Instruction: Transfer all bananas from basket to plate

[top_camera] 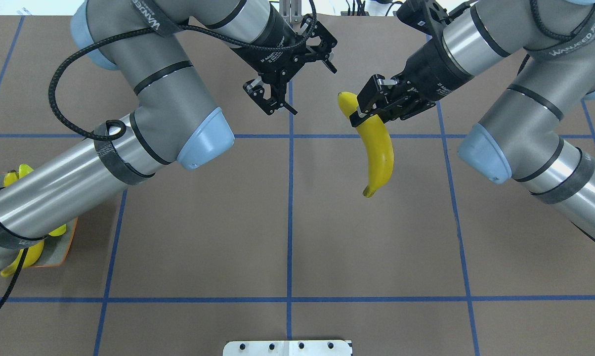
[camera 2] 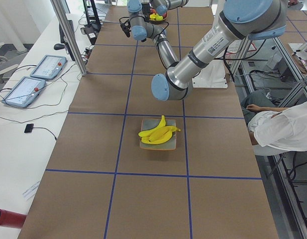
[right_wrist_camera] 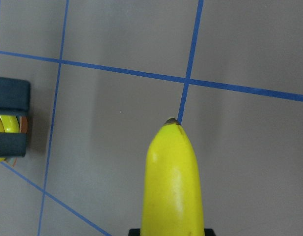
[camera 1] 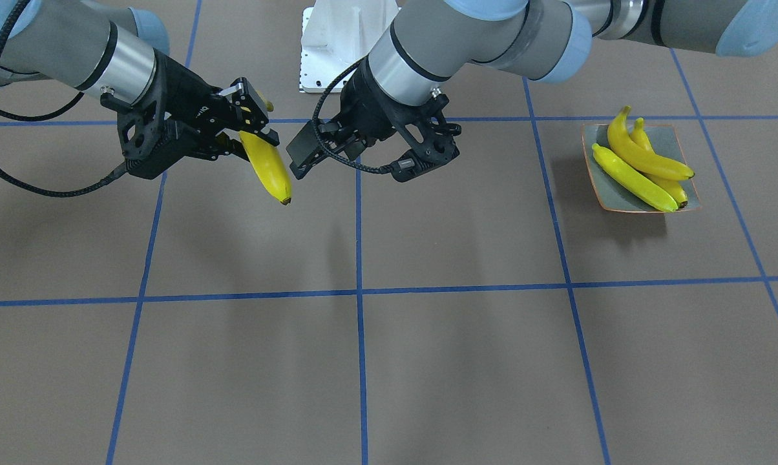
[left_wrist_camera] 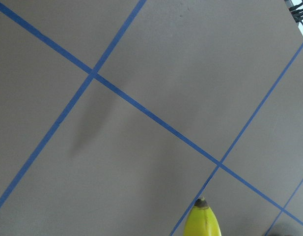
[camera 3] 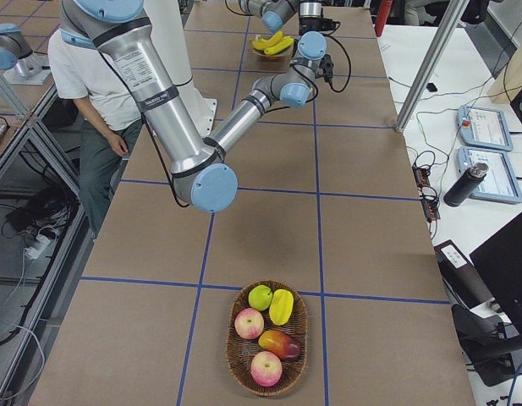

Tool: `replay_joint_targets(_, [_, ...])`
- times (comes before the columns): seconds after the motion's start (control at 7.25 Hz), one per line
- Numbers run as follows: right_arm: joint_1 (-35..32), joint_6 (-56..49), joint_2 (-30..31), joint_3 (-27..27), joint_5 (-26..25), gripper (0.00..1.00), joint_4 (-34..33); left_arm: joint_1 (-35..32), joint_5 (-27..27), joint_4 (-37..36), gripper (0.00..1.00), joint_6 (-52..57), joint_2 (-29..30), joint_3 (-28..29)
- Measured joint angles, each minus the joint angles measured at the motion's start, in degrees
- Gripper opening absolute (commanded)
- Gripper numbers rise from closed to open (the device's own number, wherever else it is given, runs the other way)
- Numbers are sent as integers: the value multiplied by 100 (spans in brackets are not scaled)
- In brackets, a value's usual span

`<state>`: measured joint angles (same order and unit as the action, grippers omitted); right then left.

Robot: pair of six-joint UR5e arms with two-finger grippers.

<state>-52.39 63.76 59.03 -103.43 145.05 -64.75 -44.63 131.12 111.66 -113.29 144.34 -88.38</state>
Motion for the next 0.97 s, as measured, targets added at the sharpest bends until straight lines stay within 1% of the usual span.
replay_joint_targets(0.28, [6,381,-108,12,-23,0,173,90,1,741,99,-420,0,252])
replay_joint_targets(0.41, [4,525,-131,14,-36,0,254,117,-1,1118,96,-648,-5,372])
replay_joint_targets(0.55, [3,698,-140,21,-55,0,395,131,-5,1427,90,-859,-8,457])
replay_joint_targets(0.69, [1,876,-143,32,-78,0,556,135,-5,1602,81,-994,-8,499])
replay_joint_targets(0.83, [1,1005,-145,45,-95,0,673,137,-4,1707,76,-1084,-6,517])
replay_joint_targets(0.97, [1,1082,-145,54,-108,0,752,139,-4,1806,72,-1164,-6,528])
